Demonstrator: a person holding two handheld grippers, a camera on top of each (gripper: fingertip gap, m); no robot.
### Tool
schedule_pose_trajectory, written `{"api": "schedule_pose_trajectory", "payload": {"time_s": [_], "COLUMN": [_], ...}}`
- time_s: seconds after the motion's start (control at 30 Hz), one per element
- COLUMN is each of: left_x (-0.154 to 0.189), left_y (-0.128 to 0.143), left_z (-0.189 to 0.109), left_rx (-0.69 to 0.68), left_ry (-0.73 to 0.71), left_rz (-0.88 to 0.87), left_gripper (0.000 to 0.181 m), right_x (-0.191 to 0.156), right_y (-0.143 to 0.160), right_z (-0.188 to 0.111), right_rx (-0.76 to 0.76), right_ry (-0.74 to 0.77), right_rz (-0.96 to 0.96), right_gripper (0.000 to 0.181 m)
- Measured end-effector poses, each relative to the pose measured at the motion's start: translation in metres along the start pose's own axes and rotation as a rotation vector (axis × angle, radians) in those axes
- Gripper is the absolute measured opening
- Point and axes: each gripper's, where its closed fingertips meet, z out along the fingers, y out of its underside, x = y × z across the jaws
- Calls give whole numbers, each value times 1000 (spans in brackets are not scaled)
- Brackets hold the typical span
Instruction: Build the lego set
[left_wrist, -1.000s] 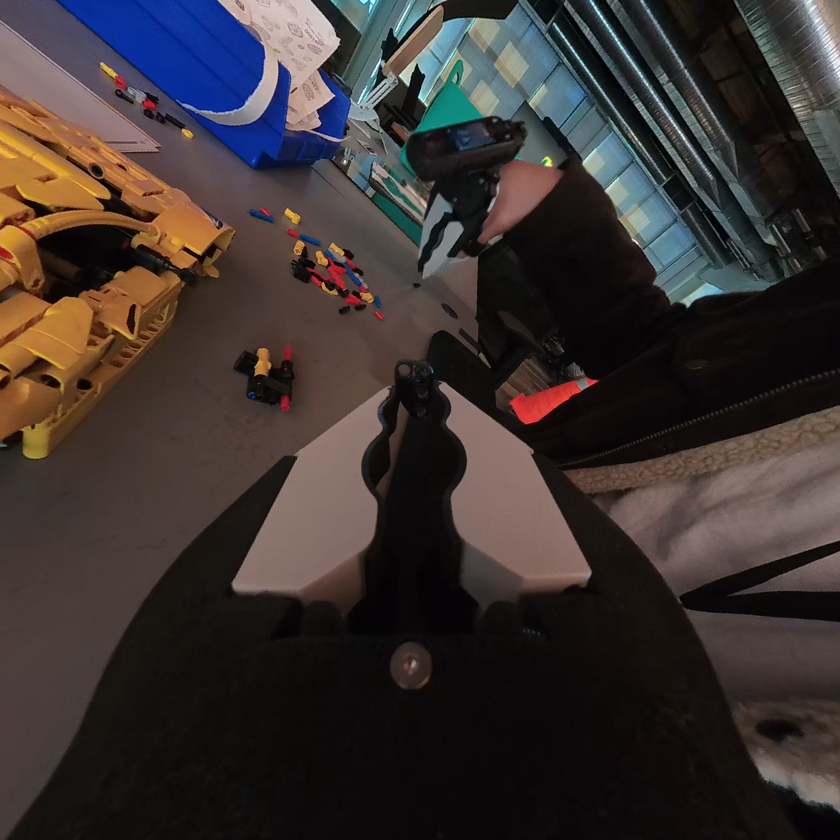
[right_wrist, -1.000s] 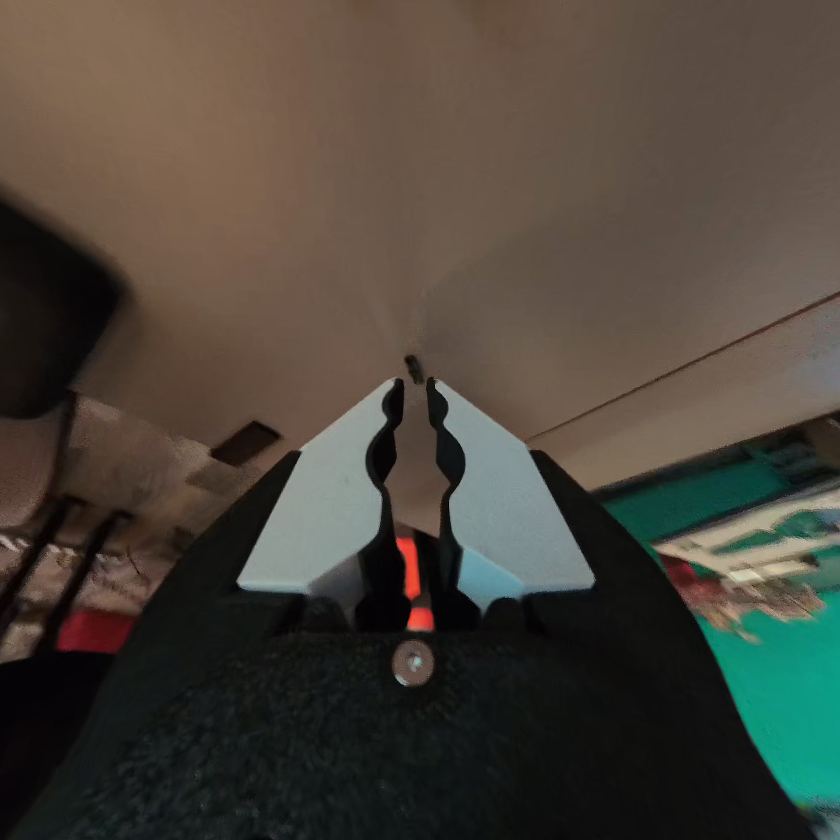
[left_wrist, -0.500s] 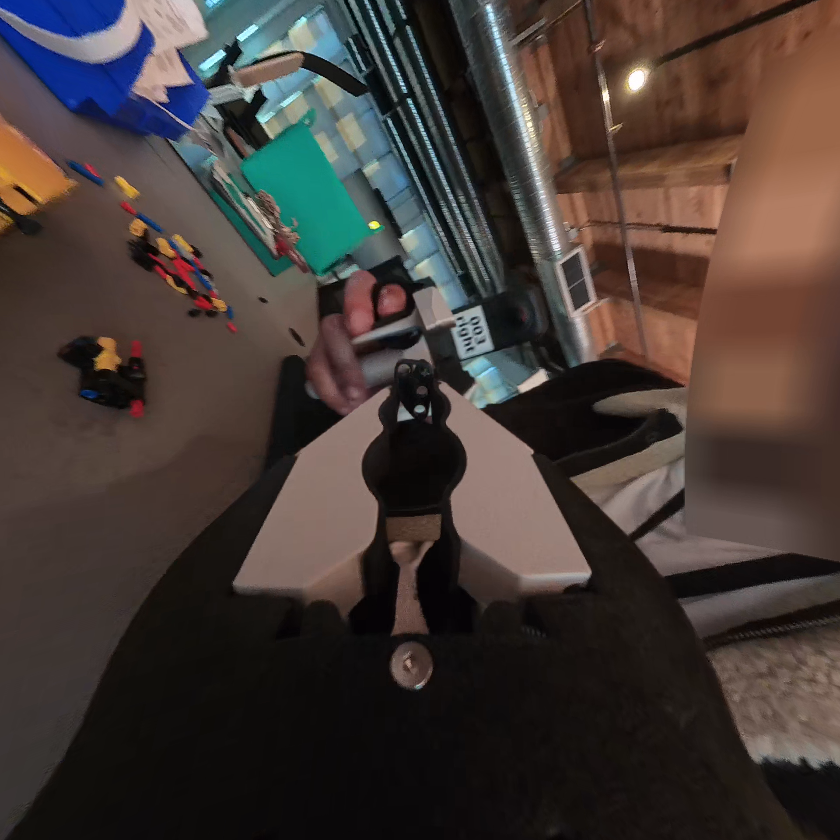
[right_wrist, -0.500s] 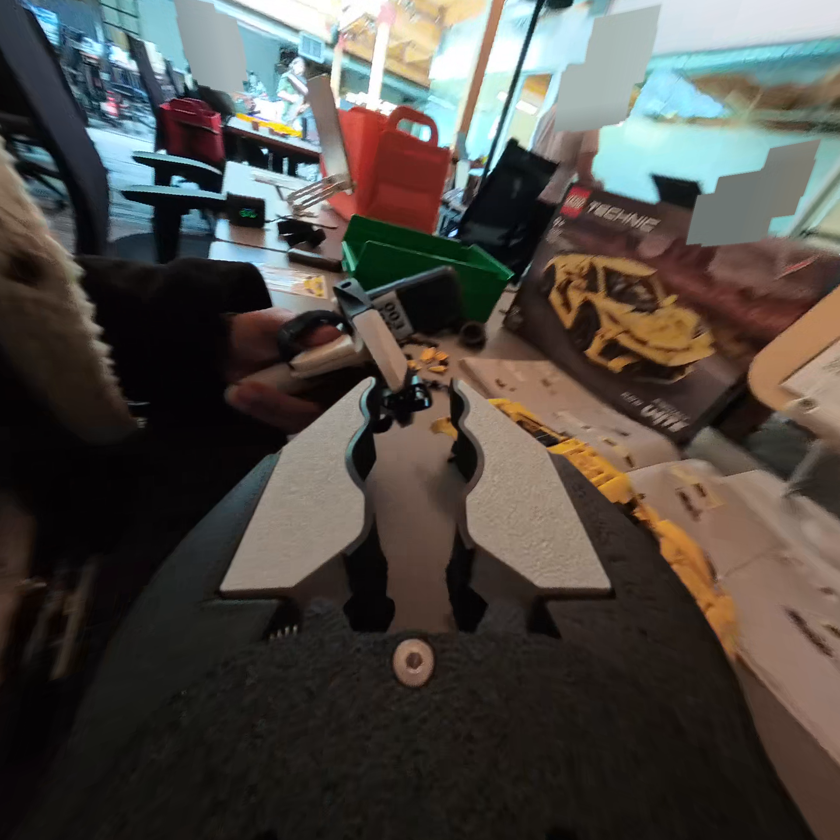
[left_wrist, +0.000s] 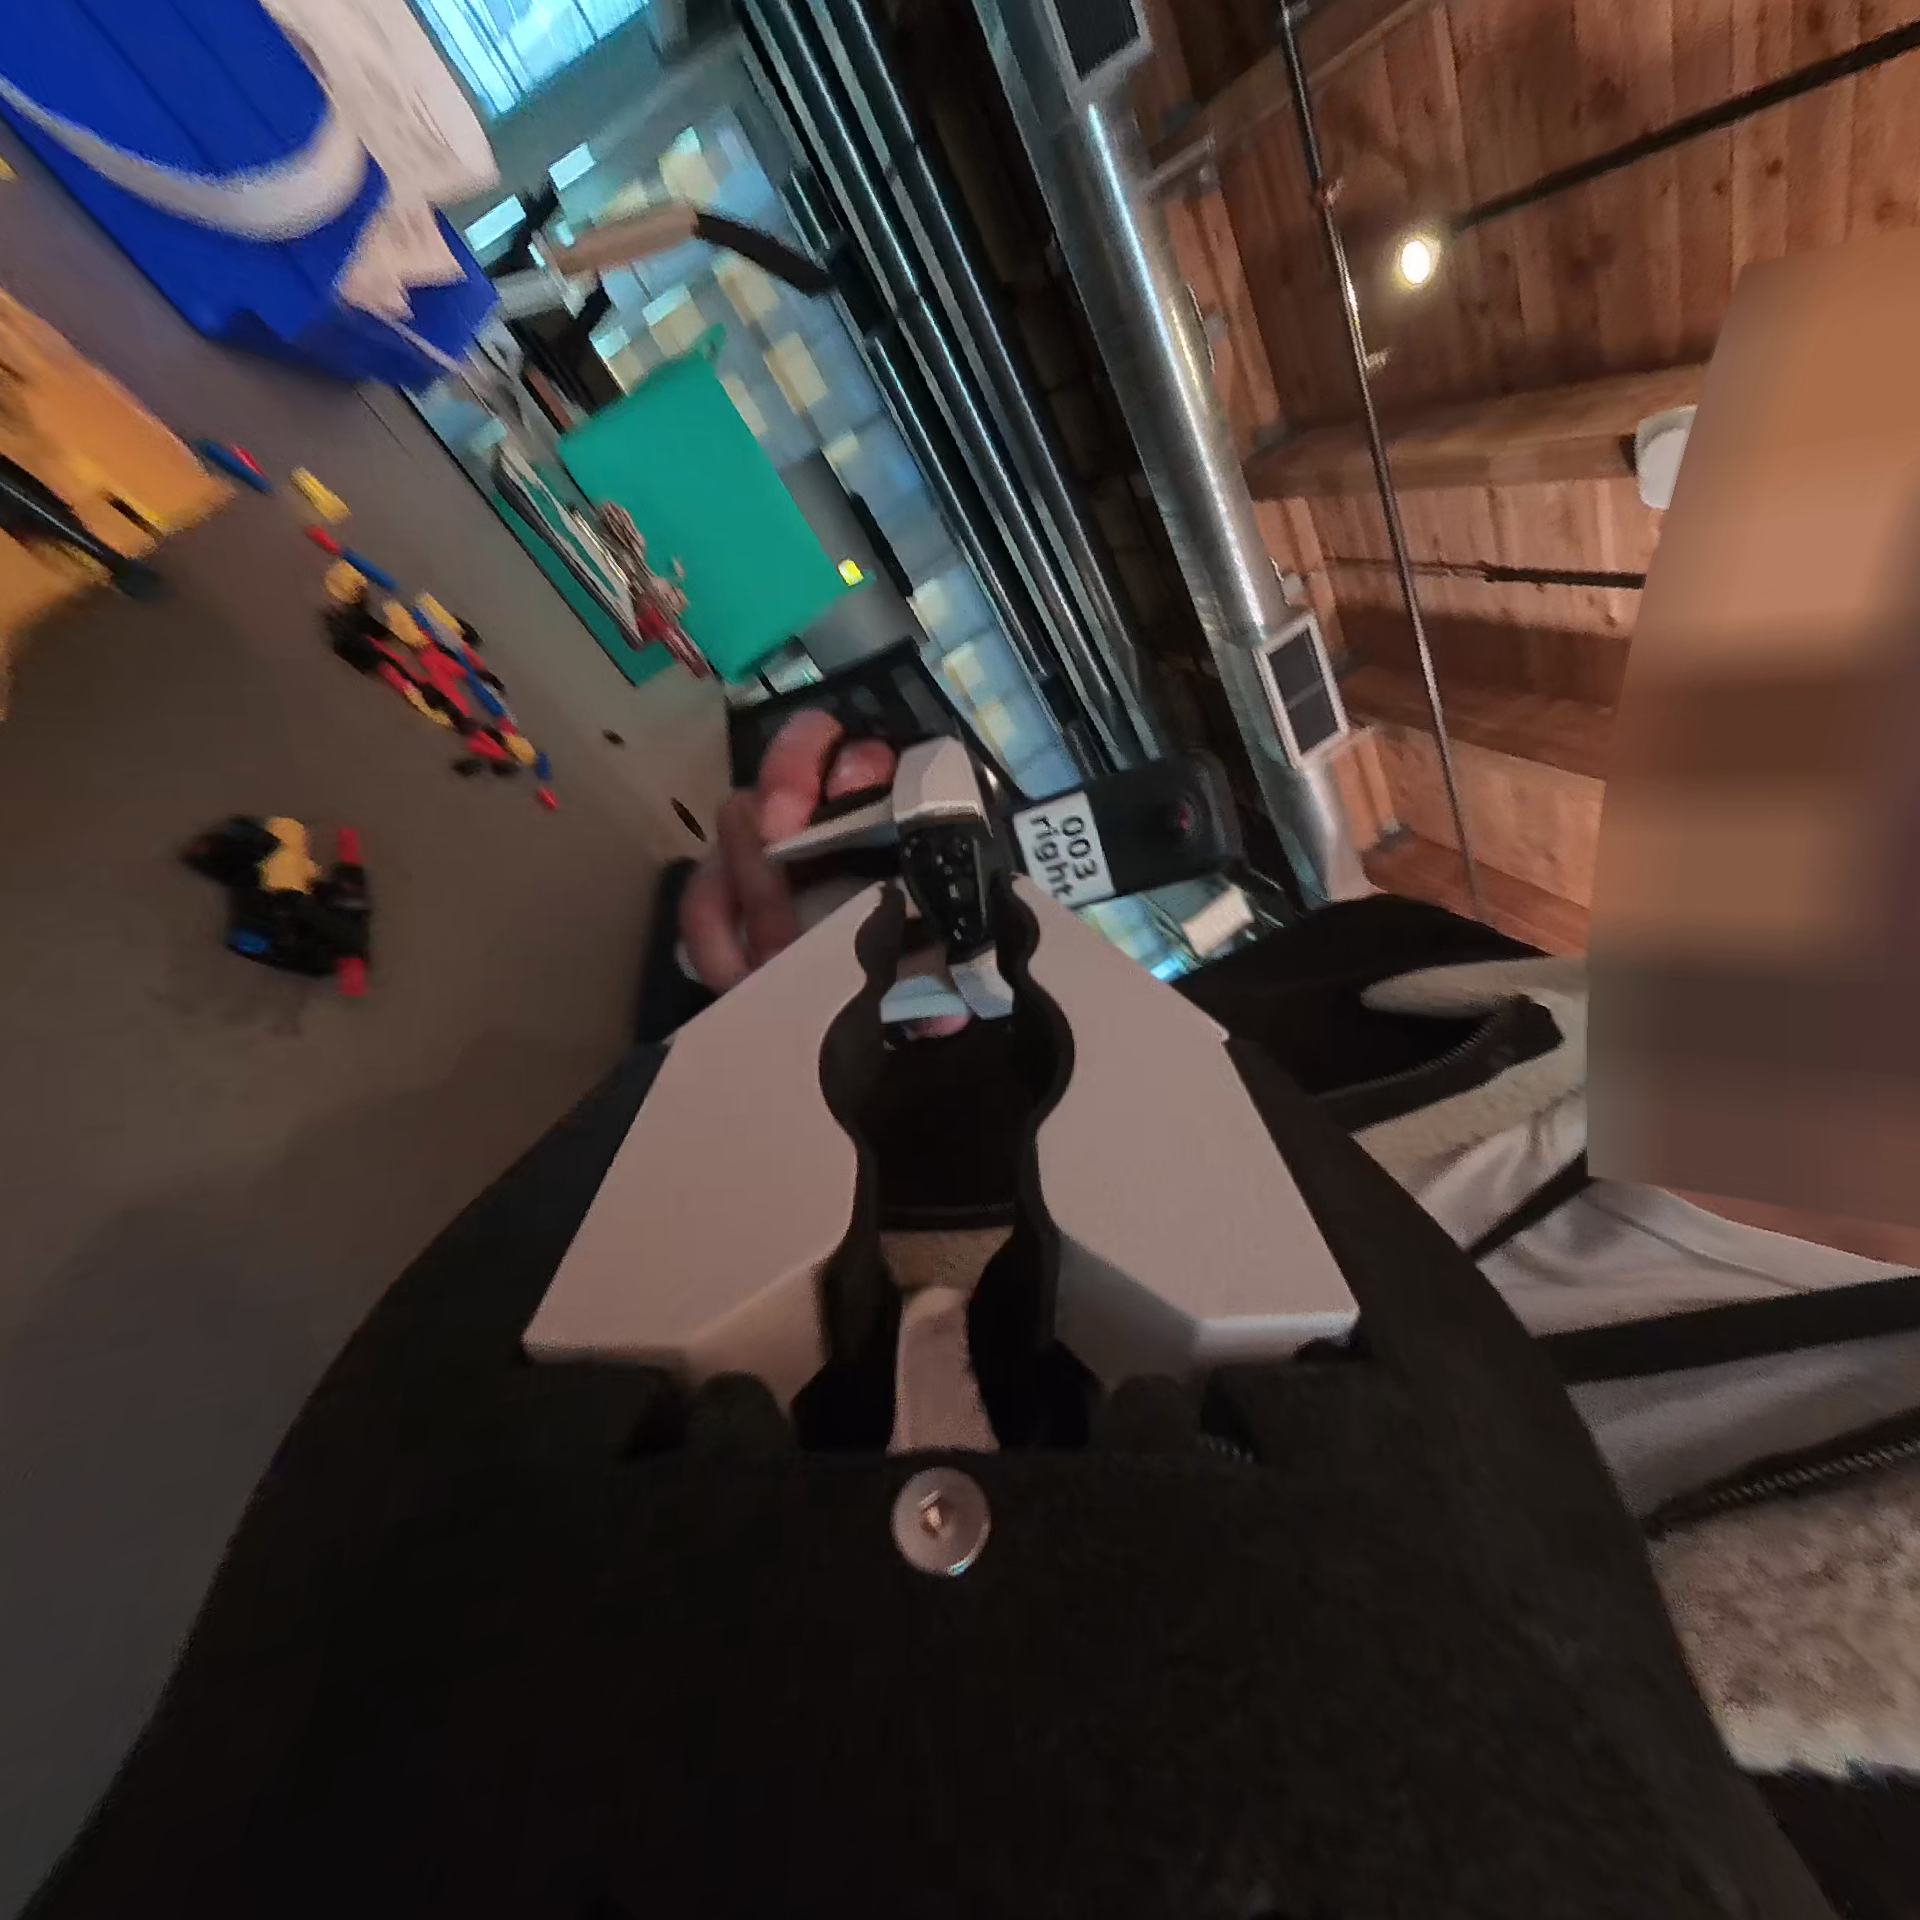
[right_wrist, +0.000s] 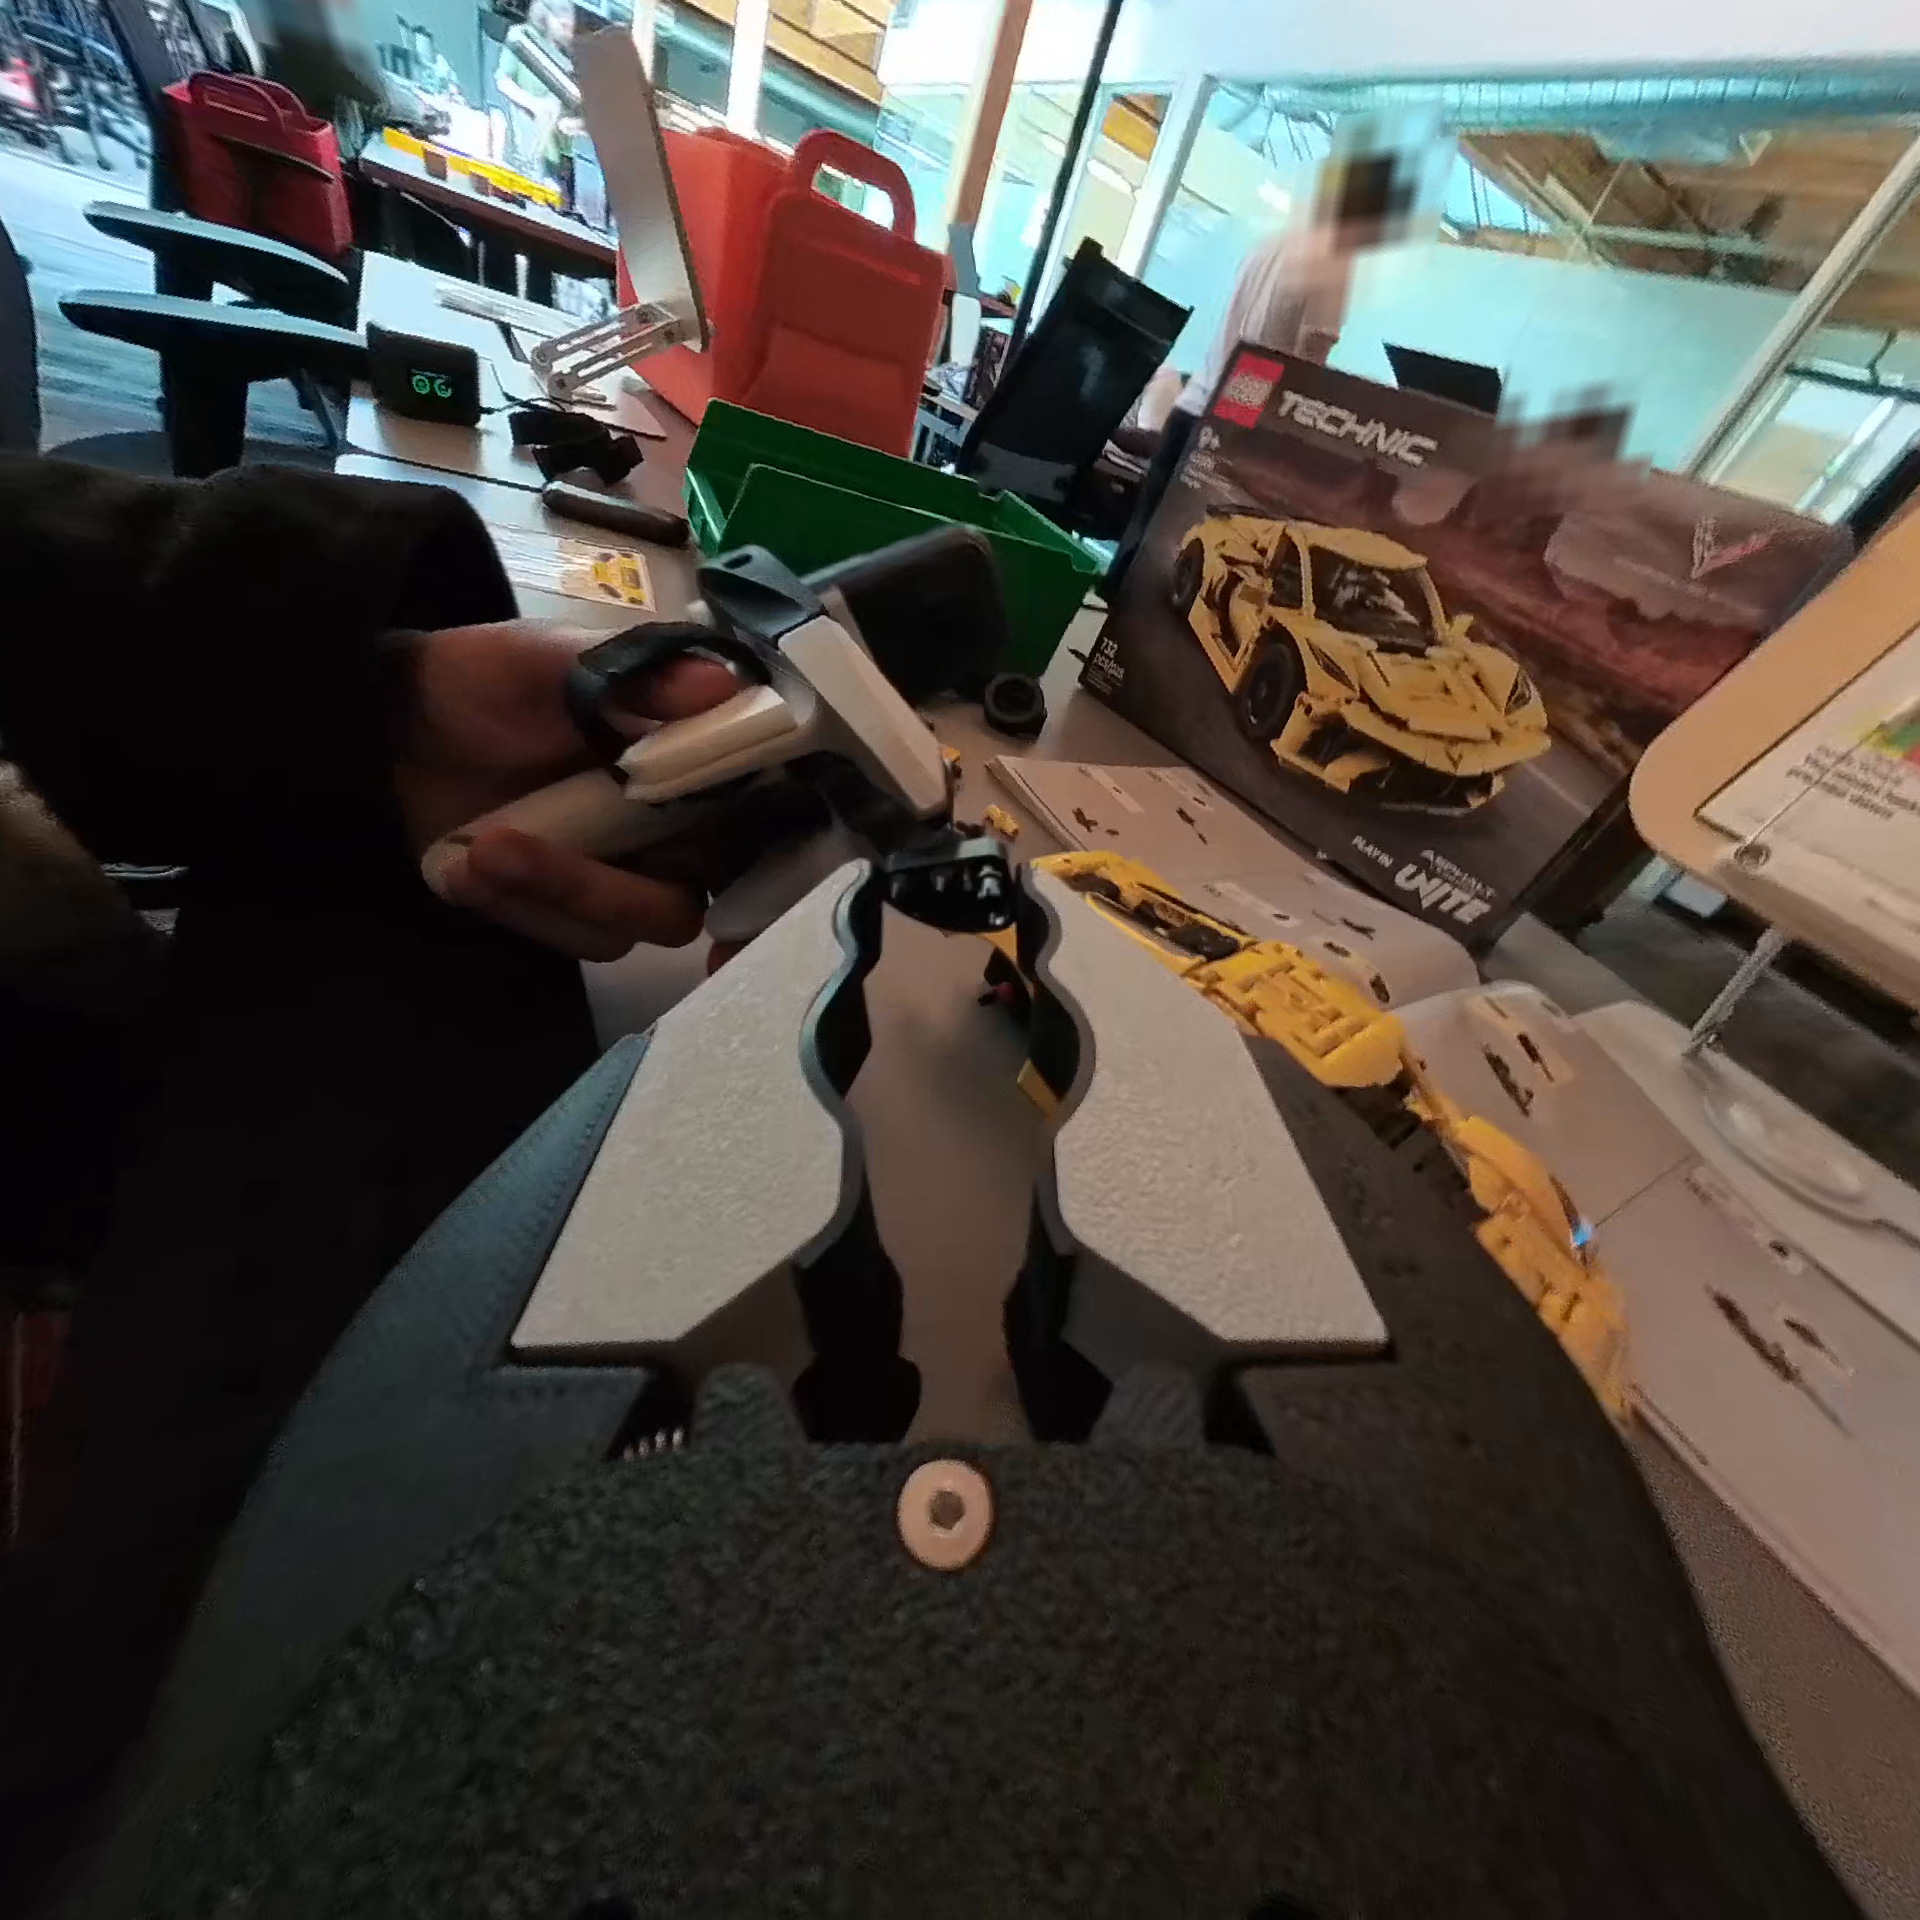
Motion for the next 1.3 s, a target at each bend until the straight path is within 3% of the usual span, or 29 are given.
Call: {"api": "schedule_pose_trajectory", "payload": {"time_s": [0.23, 0.4, 0.57, 0.83, 0.97, 1.1, 1.17, 1.2, 1.3], "left_x": [-10, -32, -45, -48, -40, -24, -19, -17, -15], "left_y": [2, 3, 2, 10, 8, 13, 20, 24, 36], "left_z": [4, 5, 6, 8, 6, 1, 3, 5, 11], "left_rx": [-16, -47, -74, -293, -314, -350, -392, -414, -479], "left_ry": [-173, -365, -517, -705, -653, -539, -514, -504, -500], "left_rz": [328, 391, 453, 550, 522, 527, 567, 587, 617], "left_gripper": [17, 20, 12, 7, 7, 7, 7, 7, 8], "right_x": [12, 21, 24, 17, 11, 13, 11, 2, -20], "right_y": [18, 36, 39, 35, 28, 0, -4, -7, 4], "right_z": [1, 5, 6, 7, 3, -13, -15, -15, -8], "right_rx": [-89, -225, -294, -290, -199, 45, 96, 104, 1], "right_ry": [31, 178, 293, 311, 197, -77, -271, -379, -468], "right_rz": [89, -85, -292, -402, -180, 365, 663, 744, 708], "right_gripper": [24, 24, 24, 25, 32, 31, 47, 45, 33]}}
